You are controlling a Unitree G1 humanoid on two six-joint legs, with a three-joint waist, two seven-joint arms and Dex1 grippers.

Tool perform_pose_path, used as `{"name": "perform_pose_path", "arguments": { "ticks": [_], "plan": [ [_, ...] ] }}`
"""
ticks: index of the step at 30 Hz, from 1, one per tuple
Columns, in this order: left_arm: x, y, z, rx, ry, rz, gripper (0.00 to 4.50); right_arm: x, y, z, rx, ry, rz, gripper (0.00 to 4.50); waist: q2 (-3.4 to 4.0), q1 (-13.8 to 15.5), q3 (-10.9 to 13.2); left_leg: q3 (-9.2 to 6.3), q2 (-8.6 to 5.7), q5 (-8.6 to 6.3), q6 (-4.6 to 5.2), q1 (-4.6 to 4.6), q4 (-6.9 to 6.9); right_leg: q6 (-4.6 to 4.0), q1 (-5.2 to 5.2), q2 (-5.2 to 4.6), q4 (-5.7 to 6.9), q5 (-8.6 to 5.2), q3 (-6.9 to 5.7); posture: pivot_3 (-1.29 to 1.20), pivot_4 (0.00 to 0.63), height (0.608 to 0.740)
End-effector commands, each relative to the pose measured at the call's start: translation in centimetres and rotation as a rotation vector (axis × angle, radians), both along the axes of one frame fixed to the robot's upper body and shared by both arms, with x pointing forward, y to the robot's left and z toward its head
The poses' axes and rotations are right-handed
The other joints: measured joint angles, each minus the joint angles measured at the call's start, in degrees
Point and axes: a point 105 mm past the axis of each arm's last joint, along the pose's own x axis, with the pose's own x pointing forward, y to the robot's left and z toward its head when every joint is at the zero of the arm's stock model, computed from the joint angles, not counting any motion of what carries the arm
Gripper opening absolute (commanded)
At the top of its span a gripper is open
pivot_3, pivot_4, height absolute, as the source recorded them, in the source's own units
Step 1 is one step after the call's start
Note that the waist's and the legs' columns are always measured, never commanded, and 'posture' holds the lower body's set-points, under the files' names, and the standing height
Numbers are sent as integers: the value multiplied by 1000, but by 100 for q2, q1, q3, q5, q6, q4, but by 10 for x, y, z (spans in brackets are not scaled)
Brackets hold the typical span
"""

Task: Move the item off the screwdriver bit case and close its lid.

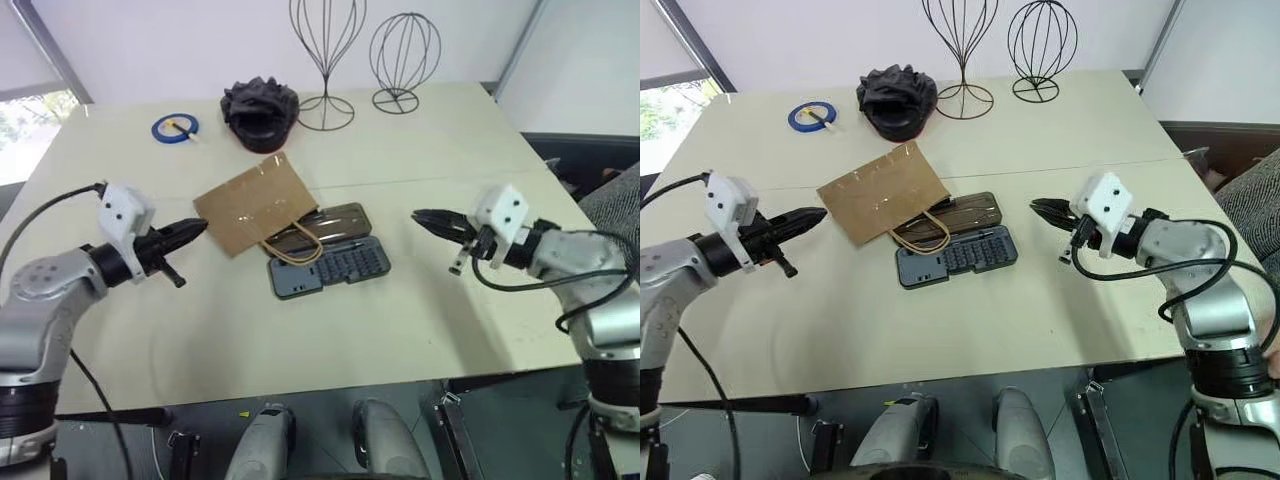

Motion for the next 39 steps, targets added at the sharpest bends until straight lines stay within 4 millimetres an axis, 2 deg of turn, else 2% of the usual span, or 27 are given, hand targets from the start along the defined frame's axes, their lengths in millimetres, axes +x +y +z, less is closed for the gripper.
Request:
{"name": "perform_pose_path", "arguments": {
  "ticks": [1, 8, 23, 27, 30, 33, 35, 39],
  "plan": [
    [-13, -3, 11, 14, 1, -71, 0, -9, 12, 20, -5, -27, 75, 123, -1, 8, 1, 0, -1, 0, 0, -2, 0, 0, -2, -2, 0, 0, 0, 0, 150, 740],
    [-13, -5, 13, -12, 6, -49, 0, -12, 24, 27, 5, -38, 108, 123, -6, 27, 4, 0, -1, 0, 0, -2, 1, 0, -2, -5, -1, 0, 0, 0, 150, 740],
    [-12, -10, 10, -21, -3, -29, 0, -10, 29, 26, 11, -40, 119, 123, -8, 25, 6, 1, -1, 0, -1, -3, 0, 0, -5, -5, -1, 0, 1, 0, 150, 740],
    [-8, -5, 9, -22, -12, 9, 0, -10, 31, 25, 13, -42, 119, 123, -8, 26, 6, 1, -1, 0, -1, -3, 0, -1, -5, -5, -1, 0, 0, 0, 150, 740],
    [2, 8, 1, 28, -29, 96, 0, -10, 32, 26, 22, -50, 115, 123, -9, 23, 6, 1, -1, 0, -1, -3, 0, 0, -5, -4, -1, 0, 1, 0, 150, 740],
    [9, 26, -8, 32, -30, 181, 805, -10, 32, 24, 23, -52, 113, 0, -9, 24, 6, 1, -1, 0, -1, -3, -1, -1, -6, -4, -1, 0, 1, 0, 150, 740],
    [12, 36, -12, 19, -23, 212, 1757, -9, 32, 25, 29, -60, 108, 0, -11, 28, 7, 1, -1, 0, -1, -4, 0, 0, -6, -4, -1, 0, 1, 0, 150, 740],
    [26, 49, -14, -27, -49, 256, 3936, -8, 35, 25, 44, -68, 100, 0, -12, 35, 8, 0, -2, 0, -1, -4, 0, 0, -6, -5, -1, 1, 0, 0, 150, 740]
  ]
}}
